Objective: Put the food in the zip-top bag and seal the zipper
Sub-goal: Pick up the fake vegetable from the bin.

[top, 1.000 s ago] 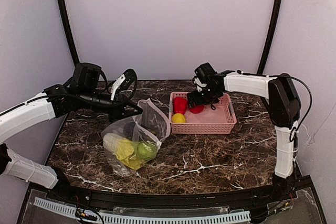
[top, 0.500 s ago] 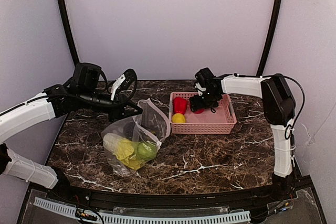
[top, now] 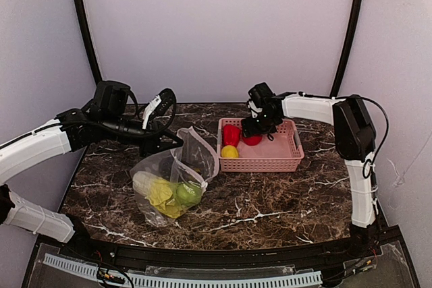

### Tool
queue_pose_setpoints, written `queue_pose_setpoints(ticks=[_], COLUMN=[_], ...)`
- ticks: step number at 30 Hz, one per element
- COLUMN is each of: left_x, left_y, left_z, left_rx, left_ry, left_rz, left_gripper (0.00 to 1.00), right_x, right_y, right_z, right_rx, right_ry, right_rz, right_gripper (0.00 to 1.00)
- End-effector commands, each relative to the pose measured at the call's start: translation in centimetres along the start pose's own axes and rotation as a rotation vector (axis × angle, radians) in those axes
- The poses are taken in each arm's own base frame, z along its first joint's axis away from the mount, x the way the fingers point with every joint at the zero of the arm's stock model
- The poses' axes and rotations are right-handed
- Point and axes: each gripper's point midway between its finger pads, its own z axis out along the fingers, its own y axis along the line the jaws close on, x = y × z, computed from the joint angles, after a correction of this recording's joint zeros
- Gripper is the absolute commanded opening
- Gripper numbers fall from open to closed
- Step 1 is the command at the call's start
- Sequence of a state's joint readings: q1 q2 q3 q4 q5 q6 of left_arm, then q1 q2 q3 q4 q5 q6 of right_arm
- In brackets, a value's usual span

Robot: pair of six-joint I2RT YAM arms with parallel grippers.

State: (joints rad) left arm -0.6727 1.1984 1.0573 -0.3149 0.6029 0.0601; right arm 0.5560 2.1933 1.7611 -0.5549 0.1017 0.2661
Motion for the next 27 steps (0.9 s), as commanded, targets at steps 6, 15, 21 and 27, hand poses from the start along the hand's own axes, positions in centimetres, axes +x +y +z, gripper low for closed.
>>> queue_pose_setpoints(ticks=[6,15,21,27], left_x=[-0.5,-0.4,-0.4,-0.3], left_y=[-0.5,-0.3,-0.3,-0.4], left_z=[-0.3,-0.3,-0.3,-0.2], left_rx=[0.007,-0.003,-0.005,0.002], left_ry=[-0.022,-0.02,-0.02,-0.017], left_rz=[0.03,0.03,0.031,0.027], left_gripper=[0.01,0.01,0.01,0.01], right_x=[-0.1,-1.2,-2.2,-1.3], right_y=[-0.5,-0.4,-0.4,3.3], right_z=[0.6,-2.7,-9.5,-17.7], right_rx=[0.025,0.007,-0.031,-0.268], right_ry=[0.002,-0.049,-0.153,-0.278], right_rz=[-0.001,0.005,-0.004,-0.037], right_gripper=[0.73,0.71,0.71,0.71])
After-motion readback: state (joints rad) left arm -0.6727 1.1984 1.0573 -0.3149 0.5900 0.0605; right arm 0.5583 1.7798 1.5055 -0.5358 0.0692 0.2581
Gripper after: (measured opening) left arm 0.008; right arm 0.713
